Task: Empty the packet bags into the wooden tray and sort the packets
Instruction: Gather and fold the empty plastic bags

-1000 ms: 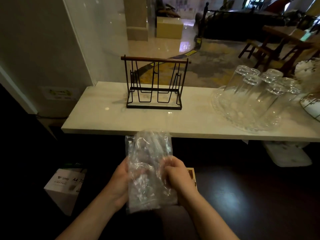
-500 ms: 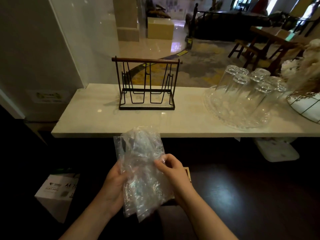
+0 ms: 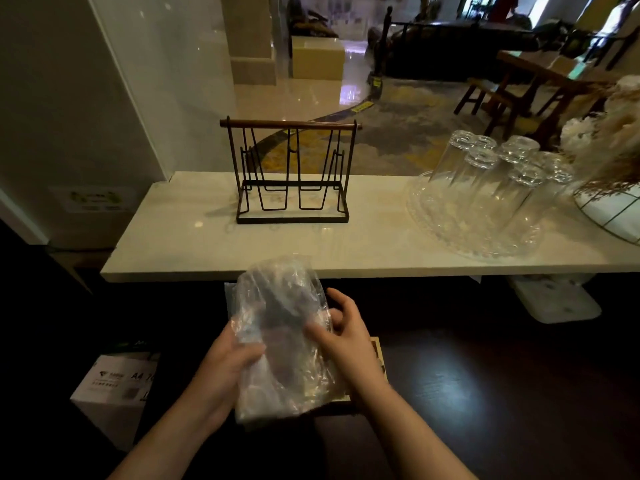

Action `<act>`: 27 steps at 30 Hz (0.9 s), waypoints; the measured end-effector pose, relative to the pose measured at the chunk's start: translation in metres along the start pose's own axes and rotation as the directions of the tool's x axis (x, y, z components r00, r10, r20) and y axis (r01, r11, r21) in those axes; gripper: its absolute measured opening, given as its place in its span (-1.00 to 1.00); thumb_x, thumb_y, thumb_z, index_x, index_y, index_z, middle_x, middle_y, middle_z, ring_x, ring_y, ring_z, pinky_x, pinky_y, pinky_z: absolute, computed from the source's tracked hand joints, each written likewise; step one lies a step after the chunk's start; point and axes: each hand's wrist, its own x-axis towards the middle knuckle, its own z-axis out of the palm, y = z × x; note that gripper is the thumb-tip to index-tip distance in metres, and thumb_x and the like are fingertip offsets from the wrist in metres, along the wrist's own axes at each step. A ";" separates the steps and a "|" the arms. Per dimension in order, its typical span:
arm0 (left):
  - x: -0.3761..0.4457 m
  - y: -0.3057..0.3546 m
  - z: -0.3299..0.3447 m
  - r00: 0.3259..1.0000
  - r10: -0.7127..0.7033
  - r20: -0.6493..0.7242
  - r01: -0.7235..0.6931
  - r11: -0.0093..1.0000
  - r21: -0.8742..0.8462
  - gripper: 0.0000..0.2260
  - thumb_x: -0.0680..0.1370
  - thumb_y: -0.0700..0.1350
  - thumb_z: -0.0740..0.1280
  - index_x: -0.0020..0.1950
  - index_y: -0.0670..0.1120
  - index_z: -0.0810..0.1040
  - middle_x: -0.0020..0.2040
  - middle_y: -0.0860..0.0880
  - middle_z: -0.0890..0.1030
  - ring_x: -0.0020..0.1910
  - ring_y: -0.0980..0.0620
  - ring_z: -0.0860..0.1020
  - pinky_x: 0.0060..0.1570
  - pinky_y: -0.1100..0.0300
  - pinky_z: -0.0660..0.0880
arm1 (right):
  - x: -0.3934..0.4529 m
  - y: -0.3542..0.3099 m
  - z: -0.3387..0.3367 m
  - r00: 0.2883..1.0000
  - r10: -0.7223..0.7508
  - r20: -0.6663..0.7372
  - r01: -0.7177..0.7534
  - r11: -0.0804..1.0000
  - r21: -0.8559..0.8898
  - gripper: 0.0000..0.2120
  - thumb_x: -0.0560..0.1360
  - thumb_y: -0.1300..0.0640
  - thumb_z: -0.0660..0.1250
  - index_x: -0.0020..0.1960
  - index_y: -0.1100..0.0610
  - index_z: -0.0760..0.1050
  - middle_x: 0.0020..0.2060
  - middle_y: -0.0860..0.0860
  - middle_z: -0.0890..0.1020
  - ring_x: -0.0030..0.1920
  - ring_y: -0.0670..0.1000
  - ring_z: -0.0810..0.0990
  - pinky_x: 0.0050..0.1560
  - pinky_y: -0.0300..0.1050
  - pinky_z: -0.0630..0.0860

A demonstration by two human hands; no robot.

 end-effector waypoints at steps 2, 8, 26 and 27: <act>0.001 0.007 -0.009 0.998 -0.012 0.055 0.018 0.994 -0.110 -0.54 0.48 -0.44 0.17 0.27 -0.03 0.45 0.07 -0.20 0.67 0.02 -0.19 0.65 -0.21 -0.01 0.62 | 0.002 -0.004 -0.007 0.971 0.113 0.211 -0.155 0.968 0.198 -0.49 0.46 0.20 0.40 0.35 0.00 0.35 -0.02 0.04 0.69 -0.03 0.09 0.66 0.01 0.11 0.58; -0.007 0.013 -0.027 0.989 -0.034 0.141 0.022 0.996 0.087 -0.57 0.12 -0.01 0.60 -0.10 -0.17 0.70 -0.11 -0.16 0.71 -0.14 -0.07 0.70 -0.28 0.14 0.63 | 0.003 0.001 -0.010 0.880 0.011 0.475 -0.157 0.951 0.268 -0.66 0.43 0.45 0.24 0.02 0.10 0.61 -0.14 0.05 0.66 -0.27 0.07 0.57 -0.35 -0.10 0.47; -0.017 -0.008 -0.038 0.932 -0.292 0.214 0.244 0.944 0.224 -0.53 0.38 -0.24 0.47 0.24 -0.15 0.40 -0.28 -0.16 0.65 -0.40 -0.07 0.59 -0.60 0.26 0.42 | 0.012 0.008 0.010 0.782 -0.612 0.123 0.612 0.714 -0.339 -0.75 0.31 0.36 0.21 -0.44 0.11 0.51 -0.24 -0.03 0.64 -0.19 -0.16 0.60 -0.16 -0.40 0.45; -0.016 -0.012 -0.037 0.949 -0.261 0.176 0.224 0.952 0.207 -0.62 0.45 -0.29 0.40 0.23 -0.18 0.40 -0.37 -0.13 0.59 -0.48 0.00 0.52 -0.64 0.30 0.34 | 0.010 0.007 0.010 0.836 -0.545 0.066 0.541 0.795 -0.276 -0.77 0.33 0.36 0.21 -0.33 0.10 0.55 -0.17 -0.04 0.65 -0.12 -0.14 0.61 -0.10 -0.35 0.47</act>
